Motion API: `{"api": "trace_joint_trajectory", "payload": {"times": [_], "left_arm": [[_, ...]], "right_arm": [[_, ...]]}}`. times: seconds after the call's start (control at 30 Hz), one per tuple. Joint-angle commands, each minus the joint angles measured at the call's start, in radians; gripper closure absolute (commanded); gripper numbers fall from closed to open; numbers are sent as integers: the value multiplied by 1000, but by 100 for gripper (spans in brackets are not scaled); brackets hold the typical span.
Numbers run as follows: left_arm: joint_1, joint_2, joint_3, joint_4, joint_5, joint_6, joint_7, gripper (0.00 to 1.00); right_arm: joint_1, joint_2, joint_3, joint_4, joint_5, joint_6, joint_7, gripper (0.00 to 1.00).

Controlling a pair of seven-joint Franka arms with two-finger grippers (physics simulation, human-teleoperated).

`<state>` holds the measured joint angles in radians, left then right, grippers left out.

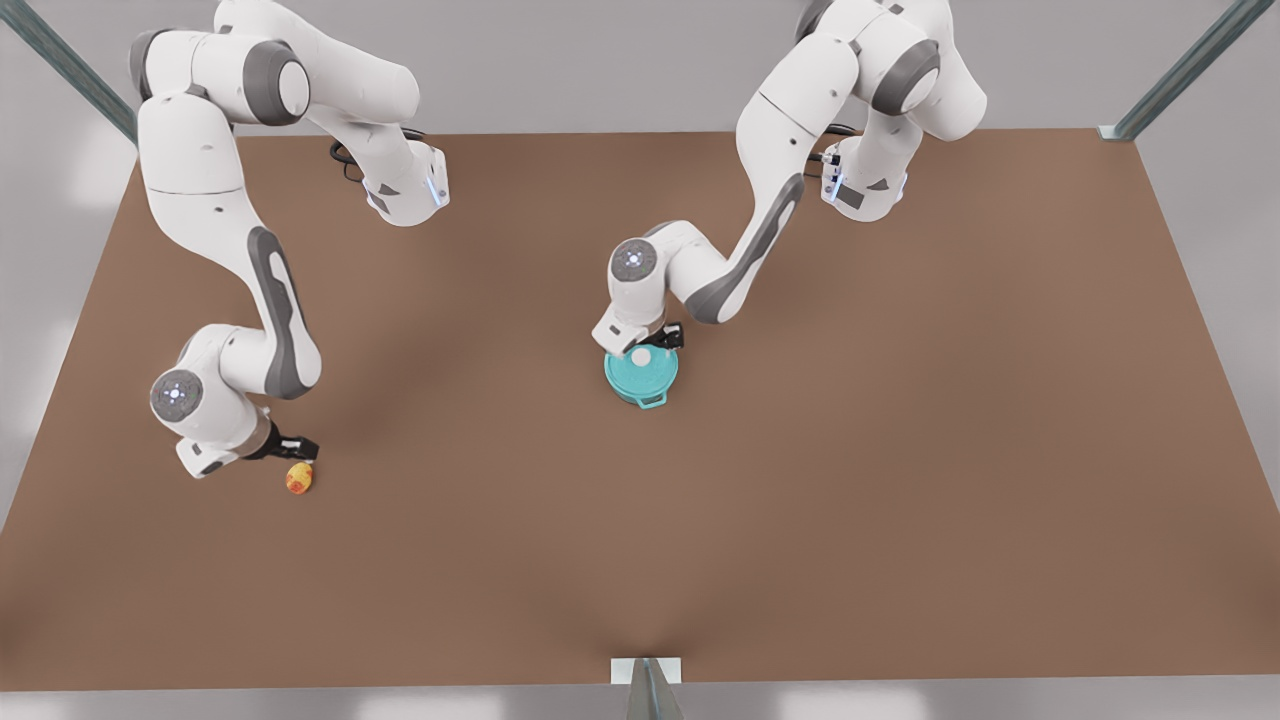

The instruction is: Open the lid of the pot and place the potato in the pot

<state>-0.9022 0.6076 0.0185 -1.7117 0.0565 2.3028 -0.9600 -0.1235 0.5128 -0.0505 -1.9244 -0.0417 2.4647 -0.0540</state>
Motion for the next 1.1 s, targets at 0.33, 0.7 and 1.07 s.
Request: {"api": "trace_joint_trajectory", "payload": {"times": [0.33, 0.7, 1.07], "left_arm": [[2, 14, 0, 1, -9, 52, -172, 23], [60, 0, 3, 49, -7, -69, -23, 72], [442, 150, 3, 116, 3, 17, 544, 61]], "right_arm": [[-16, 85, -2, 70, -4, 125, -1, 0], [4, 161, 6, 110, -4, 126, 2, 0], [-7, 170, 4, 100, -4, 134, 2, 24]]}}
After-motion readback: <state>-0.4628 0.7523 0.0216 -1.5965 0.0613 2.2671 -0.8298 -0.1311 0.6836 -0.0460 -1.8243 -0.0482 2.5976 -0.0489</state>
